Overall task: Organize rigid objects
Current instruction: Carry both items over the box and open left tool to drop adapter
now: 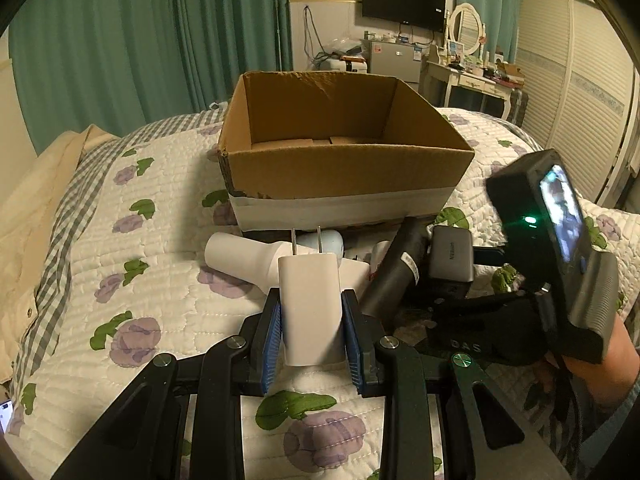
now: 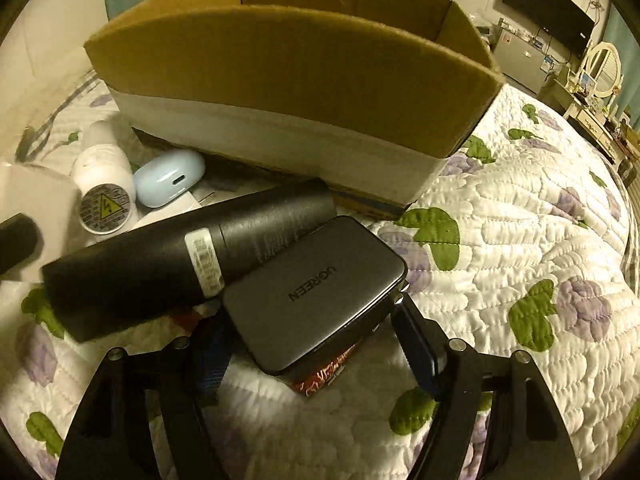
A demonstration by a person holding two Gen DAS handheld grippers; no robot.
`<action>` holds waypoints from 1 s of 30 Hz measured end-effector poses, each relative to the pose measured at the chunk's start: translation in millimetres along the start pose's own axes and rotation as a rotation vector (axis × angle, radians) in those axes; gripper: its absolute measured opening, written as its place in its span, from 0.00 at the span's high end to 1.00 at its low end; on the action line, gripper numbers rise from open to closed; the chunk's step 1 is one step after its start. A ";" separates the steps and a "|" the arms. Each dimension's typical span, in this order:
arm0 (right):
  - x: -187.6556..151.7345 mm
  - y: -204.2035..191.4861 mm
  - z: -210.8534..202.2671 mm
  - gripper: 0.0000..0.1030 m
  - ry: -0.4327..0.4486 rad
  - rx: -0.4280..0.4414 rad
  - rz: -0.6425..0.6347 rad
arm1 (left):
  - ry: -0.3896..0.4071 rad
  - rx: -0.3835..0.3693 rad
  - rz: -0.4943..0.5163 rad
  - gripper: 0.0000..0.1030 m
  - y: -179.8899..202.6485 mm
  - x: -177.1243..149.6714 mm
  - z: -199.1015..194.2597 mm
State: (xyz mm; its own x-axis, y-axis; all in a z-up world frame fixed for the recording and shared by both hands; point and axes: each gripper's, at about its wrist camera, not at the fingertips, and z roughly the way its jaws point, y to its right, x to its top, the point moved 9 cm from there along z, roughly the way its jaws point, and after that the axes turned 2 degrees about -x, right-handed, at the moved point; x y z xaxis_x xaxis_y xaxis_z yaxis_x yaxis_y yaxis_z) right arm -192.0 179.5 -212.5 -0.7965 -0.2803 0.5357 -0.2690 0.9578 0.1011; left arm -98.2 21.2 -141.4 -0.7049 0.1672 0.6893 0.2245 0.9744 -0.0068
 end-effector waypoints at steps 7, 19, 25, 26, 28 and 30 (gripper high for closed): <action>-3.1 11.2 -32.1 0.29 0.067 -0.011 0.029 | 0.014 -0.007 -0.011 0.73 2.3 4.0 -9.3; 42.9 9.8 -117.3 0.29 0.227 0.037 0.053 | 0.121 -0.024 -0.026 0.73 11.5 64.4 -58.6; 98.2 15.9 -149.1 0.29 0.321 0.064 0.028 | 0.191 -0.013 -0.023 0.73 4.2 122.0 -65.4; 104.4 17.9 -150.6 0.29 0.332 0.068 0.027 | 0.199 0.003 -0.017 0.73 2.4 131.0 -62.6; 124.6 20.4 -149.4 0.29 0.350 0.068 0.017 | 0.199 0.030 -0.003 0.73 -1.4 147.6 -50.6; 139.4 22.3 -143.9 0.29 0.361 0.069 0.011 | 0.185 0.042 0.005 0.73 -5.5 159.2 -34.5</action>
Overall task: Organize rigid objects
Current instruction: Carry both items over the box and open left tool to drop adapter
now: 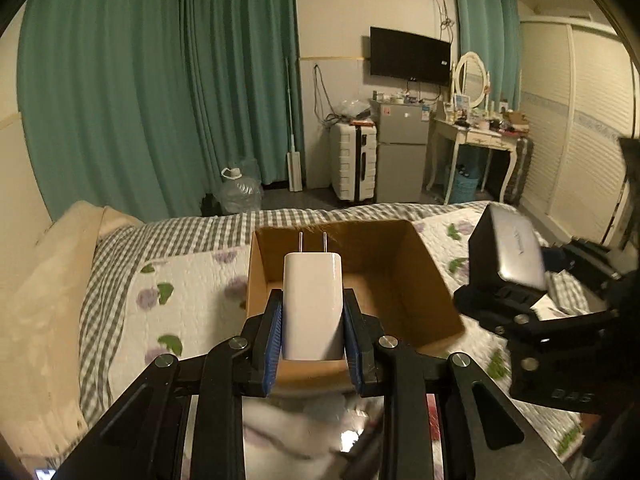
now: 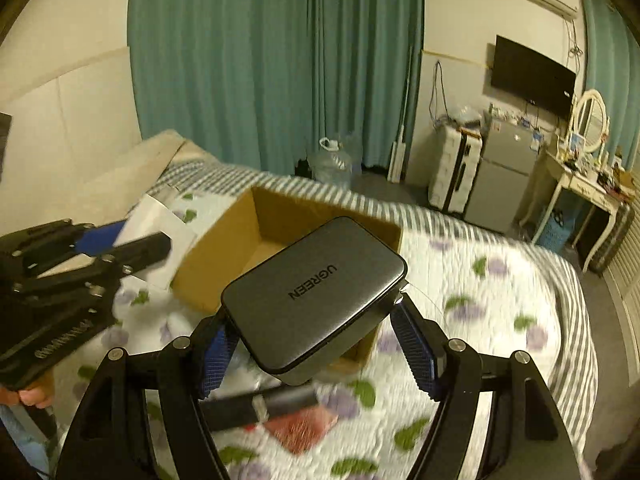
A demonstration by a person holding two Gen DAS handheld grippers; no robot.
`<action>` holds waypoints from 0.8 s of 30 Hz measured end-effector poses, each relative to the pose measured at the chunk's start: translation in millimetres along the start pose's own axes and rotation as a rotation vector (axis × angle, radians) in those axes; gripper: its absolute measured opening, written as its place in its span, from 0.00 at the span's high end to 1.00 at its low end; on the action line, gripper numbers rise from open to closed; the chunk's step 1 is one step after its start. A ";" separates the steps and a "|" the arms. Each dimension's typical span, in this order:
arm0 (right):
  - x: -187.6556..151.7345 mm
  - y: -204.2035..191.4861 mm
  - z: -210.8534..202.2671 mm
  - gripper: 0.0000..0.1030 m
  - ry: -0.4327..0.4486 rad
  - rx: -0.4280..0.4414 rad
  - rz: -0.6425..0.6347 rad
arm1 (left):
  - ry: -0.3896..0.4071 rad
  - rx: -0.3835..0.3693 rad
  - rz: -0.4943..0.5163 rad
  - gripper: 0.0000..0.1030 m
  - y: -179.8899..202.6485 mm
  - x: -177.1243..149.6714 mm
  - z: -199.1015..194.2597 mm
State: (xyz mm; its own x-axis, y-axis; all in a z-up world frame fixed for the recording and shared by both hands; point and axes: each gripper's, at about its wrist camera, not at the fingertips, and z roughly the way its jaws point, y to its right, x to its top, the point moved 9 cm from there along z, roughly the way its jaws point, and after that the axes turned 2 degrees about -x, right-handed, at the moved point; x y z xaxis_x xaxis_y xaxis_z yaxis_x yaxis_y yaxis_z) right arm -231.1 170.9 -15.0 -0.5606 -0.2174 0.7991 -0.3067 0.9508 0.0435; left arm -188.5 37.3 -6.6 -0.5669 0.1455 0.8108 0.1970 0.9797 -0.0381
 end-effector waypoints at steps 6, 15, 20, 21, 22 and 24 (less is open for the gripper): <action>10.9 10.5 51.5 0.29 -0.030 0.011 0.015 | -0.085 0.009 -0.010 0.73 -8.1 0.0 66.8; -22.2 10.7 97.2 0.29 -0.111 0.038 0.018 | -0.173 0.004 -0.013 0.73 -10.1 -31.9 124.0; -27.2 8.5 103.2 0.29 -0.127 0.042 0.016 | -0.120 -0.002 -0.043 0.51 -14.4 -28.9 122.6; -26.3 8.9 103.2 0.29 -0.126 0.040 0.017 | -0.102 0.004 -0.051 0.38 -15.8 -24.2 118.6; -24.5 9.4 103.0 0.29 -0.124 0.038 0.018 | -0.082 0.006 -0.057 0.37 -17.5 -19.1 115.1; -19.9 10.3 103.8 0.29 -0.120 0.033 0.017 | -0.061 0.008 -0.057 0.37 -19.5 -10.3 109.1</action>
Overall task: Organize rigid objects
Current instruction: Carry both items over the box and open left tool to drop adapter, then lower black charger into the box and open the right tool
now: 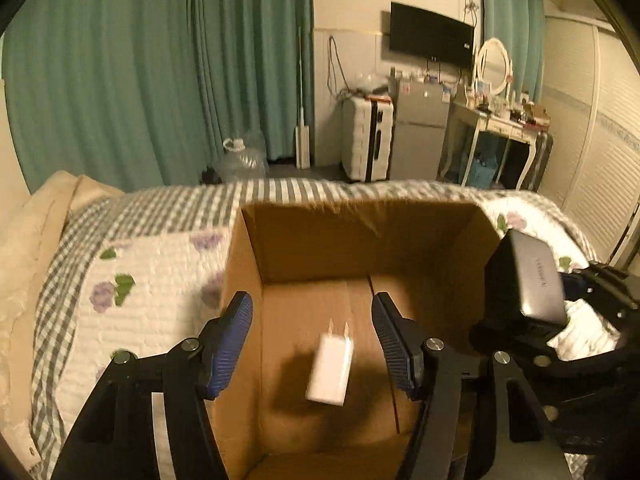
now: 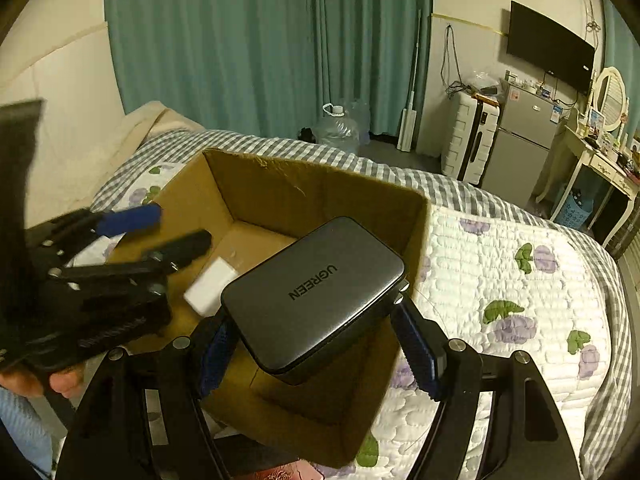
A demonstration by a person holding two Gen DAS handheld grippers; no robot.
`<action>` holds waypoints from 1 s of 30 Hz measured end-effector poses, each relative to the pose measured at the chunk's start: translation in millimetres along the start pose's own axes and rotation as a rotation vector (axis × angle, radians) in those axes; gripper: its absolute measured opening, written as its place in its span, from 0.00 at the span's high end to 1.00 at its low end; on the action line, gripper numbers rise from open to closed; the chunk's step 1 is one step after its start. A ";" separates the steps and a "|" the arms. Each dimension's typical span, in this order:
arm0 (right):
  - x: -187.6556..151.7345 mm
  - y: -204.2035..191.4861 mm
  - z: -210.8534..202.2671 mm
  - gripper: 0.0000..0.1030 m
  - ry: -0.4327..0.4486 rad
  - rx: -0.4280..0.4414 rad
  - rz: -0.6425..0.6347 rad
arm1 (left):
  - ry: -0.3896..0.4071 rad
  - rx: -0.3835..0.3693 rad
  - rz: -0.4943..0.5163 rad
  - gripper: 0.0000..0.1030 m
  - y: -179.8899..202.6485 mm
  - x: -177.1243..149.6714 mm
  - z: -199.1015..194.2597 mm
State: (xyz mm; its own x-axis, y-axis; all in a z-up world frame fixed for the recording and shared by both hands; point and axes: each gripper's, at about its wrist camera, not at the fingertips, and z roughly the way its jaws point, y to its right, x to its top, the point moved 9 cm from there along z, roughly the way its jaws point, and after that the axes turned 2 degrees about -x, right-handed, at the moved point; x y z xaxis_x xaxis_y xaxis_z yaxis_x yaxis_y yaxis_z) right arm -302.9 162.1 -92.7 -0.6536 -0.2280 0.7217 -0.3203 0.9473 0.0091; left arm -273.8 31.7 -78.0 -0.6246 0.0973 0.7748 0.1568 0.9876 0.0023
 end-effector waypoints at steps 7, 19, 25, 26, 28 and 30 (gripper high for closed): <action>12.2 1.3 29.7 0.29 -0.028 -0.014 -0.014 | 0.032 0.047 0.007 0.37 -11.4 14.6 -13.3; 11.2 6.3 24.8 0.14 -0.006 -0.072 0.002 | 0.052 0.086 0.025 0.37 -11.8 10.5 -41.1; 20.6 20.9 -47.8 0.10 0.054 -0.108 0.049 | 0.094 0.094 -0.008 0.32 -16.7 11.4 -93.4; 21.8 21.9 -63.0 0.08 0.068 -0.118 0.048 | 0.103 0.094 -0.011 0.31 -15.6 11.8 -102.0; 22.6 23.2 -98.3 0.08 0.100 -0.134 0.044 | 0.118 0.097 -0.009 0.31 -13.4 10.2 -122.4; 20.8 23.0 -127.0 0.05 0.124 -0.141 0.040 | 0.129 0.100 -0.009 0.30 -8.4 6.8 -137.9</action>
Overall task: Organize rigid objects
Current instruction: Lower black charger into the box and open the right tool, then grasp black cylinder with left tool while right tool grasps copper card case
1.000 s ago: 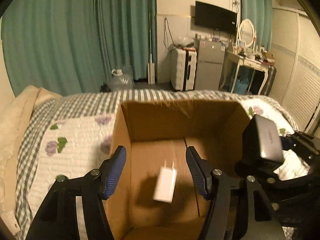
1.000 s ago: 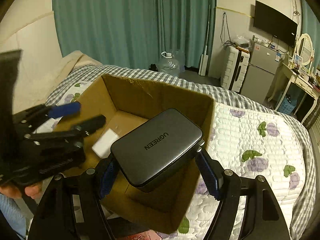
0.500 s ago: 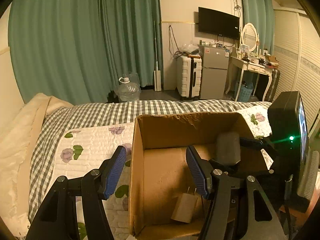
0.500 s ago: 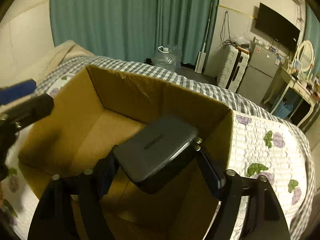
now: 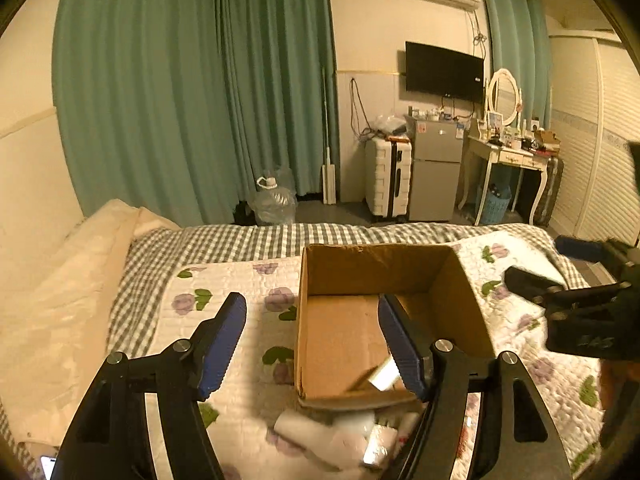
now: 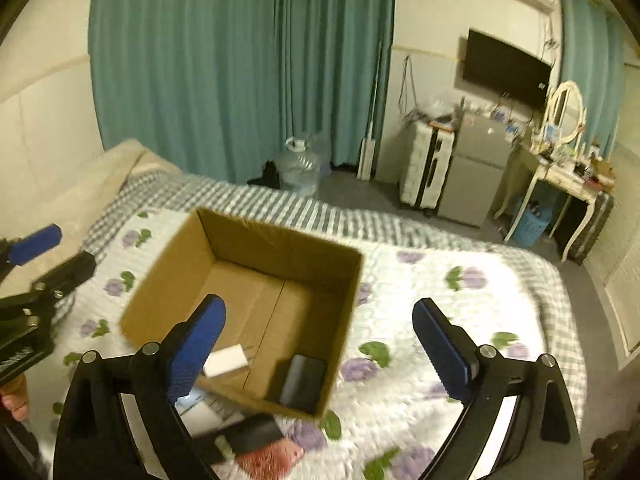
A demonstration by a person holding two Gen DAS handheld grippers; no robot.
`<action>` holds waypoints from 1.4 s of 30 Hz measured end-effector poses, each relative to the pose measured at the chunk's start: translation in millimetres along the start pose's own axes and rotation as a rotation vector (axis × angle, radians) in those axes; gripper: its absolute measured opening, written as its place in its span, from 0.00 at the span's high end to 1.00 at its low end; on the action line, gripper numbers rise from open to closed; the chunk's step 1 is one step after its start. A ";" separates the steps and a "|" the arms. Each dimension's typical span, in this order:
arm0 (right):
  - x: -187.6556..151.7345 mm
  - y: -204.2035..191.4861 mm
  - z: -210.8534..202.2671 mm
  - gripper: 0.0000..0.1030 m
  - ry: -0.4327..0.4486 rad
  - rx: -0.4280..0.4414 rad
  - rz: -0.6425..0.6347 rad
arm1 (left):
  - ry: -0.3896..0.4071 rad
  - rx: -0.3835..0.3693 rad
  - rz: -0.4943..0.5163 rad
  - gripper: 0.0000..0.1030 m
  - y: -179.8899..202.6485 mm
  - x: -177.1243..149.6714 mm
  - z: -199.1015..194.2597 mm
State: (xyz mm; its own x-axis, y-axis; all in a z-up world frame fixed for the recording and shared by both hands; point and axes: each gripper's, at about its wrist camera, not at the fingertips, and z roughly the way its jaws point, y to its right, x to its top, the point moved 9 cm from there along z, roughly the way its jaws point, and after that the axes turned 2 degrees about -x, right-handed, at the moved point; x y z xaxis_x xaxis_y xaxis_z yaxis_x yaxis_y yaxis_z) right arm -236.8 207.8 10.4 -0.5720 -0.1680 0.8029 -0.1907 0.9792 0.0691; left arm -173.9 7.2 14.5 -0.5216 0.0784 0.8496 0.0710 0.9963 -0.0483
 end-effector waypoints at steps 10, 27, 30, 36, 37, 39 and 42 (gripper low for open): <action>-44.7 4.1 -70.8 0.00 0.037 -0.035 -0.010 | -0.001 -0.013 0.007 0.30 15.5 -30.9 -37.0; -165.1 13.7 14.0 0.00 -0.220 -0.063 0.011 | -0.237 -0.154 0.197 0.30 93.2 -160.8 49.4; -170.5 24.0 20.5 0.00 -0.242 -0.073 0.045 | -0.295 -0.173 0.237 0.30 105.3 -178.9 67.0; -175.8 33.5 31.4 0.00 -0.267 -0.081 0.086 | -0.378 -0.190 0.265 0.32 113.1 -195.7 91.8; -175.4 33.0 32.3 0.00 -0.269 -0.082 0.087 | -0.379 -0.183 0.272 0.33 113.4 -197.4 92.4; -176.6 32.2 33.7 0.00 -0.271 -0.078 0.086 | -0.368 -0.186 0.278 0.46 114.7 -198.1 88.7; -176.6 28.3 33.7 0.00 -0.269 -0.066 0.082 | -0.370 -0.227 0.283 0.60 119.5 -201.7 78.7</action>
State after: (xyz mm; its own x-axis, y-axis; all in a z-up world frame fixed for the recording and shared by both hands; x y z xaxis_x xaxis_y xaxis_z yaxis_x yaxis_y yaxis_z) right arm -168.1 261.4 -149.3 -0.7763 -0.1039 0.6218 -0.0884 0.9945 0.0559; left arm -127.1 113.2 -204.0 -0.7178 0.3918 0.5755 0.4142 0.9048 -0.0994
